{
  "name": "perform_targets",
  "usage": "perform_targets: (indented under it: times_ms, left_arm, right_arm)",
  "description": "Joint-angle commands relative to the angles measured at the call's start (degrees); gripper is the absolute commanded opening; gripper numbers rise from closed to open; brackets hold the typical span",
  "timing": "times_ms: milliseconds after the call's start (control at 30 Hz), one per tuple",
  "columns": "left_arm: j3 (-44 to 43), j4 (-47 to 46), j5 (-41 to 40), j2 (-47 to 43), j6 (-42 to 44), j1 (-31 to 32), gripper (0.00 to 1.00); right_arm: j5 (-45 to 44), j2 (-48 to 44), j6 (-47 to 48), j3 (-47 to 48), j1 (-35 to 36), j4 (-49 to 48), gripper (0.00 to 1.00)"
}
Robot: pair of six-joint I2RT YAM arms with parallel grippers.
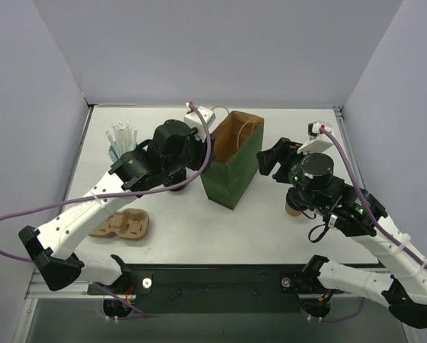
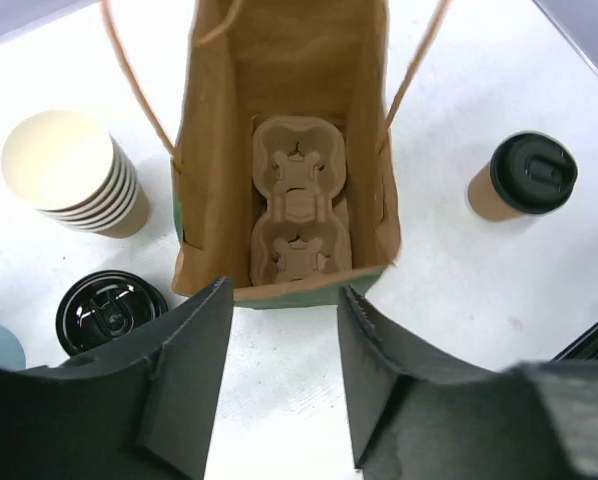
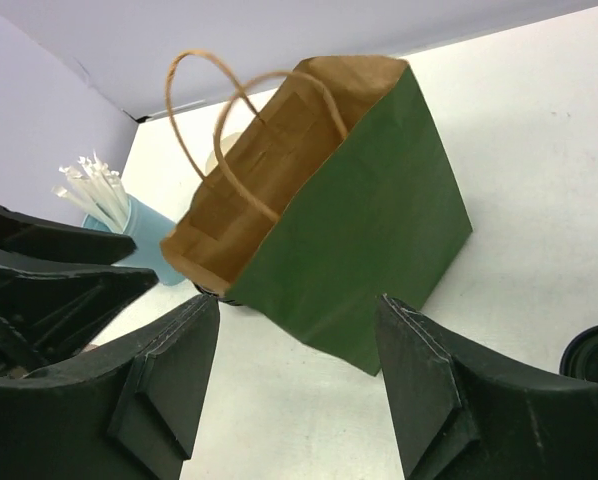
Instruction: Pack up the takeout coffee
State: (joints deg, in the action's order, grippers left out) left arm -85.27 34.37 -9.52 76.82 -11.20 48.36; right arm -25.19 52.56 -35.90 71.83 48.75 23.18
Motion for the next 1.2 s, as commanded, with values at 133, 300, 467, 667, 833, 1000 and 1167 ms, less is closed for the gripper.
perform_targets:
  times_ms: [133,300,467,667,833,1000,1167]
  left_arm:
    - [-18.0,18.9,-15.6,3.7,-18.9,-1.5,0.59]
    - [-23.8,30.4,-12.5,5.6,-43.7,-2.7,0.59]
    - [-24.3,35.9,-2.0,8.5,-59.6,-1.3,0.59]
    - [-19.6,30.9,-4.5,7.6,-66.4,1.5,0.65]
    - [-19.5,27.9,-4.5,10.1,-68.5,0.3,0.66]
    - [-17.9,28.3,-2.0,12.5,-70.7,-1.1,0.66]
    - [-16.6,28.5,3.5,15.7,-72.6,-4.1,0.63]
  right_arm:
    - [-3.3,0.4,-0.5,2.8,0.2,2.8,0.63]
    - [-2.8,0.6,0.1,3.3,0.6,4.2,0.63]
    - [-2.0,0.8,0.5,3.1,1.0,5.5,0.63]
    - [-0.9,0.7,-0.2,1.8,1.0,6.4,0.63]
    - [-0.6,0.1,-1.1,1.4,1.3,7.2,0.63]
    - [-1.8,-1.4,-2.1,0.7,1.3,8.8,0.63]
    - [-2.4,-2.7,-3.6,-0.8,1.5,9.3,0.62]
